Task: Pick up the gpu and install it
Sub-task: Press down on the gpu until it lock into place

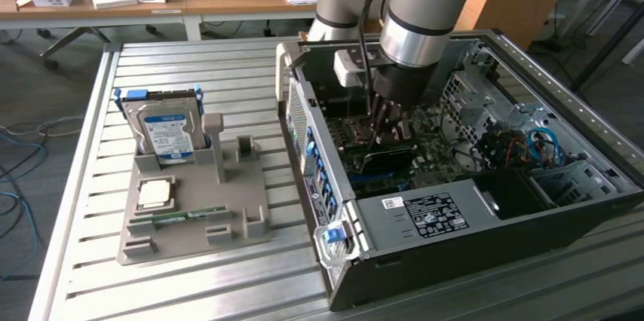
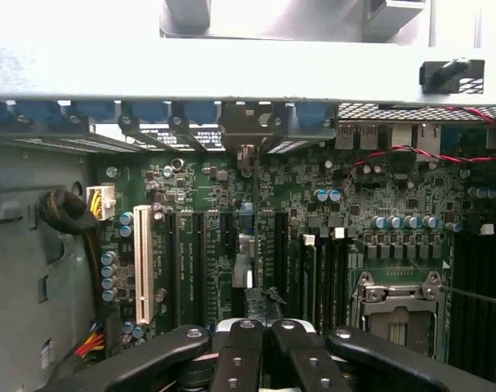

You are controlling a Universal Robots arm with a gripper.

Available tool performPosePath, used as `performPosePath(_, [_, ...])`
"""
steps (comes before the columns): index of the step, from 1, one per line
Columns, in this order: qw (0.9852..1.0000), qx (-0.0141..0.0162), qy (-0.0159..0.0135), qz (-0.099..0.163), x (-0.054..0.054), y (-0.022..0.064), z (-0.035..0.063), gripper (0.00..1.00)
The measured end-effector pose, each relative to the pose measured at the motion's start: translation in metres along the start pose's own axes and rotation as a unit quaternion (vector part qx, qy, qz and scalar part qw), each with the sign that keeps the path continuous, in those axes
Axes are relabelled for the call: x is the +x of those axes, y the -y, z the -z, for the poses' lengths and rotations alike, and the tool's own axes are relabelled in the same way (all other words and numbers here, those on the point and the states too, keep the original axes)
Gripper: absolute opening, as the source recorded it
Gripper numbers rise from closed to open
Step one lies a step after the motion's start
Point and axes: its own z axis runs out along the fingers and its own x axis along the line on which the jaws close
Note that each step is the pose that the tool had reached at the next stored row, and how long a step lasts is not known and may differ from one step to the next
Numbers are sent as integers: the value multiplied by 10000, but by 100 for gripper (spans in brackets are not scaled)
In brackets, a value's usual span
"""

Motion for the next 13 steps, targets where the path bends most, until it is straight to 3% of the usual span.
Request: performPosePath(13, [10000,0,0,0,-1,-2,-80,11])
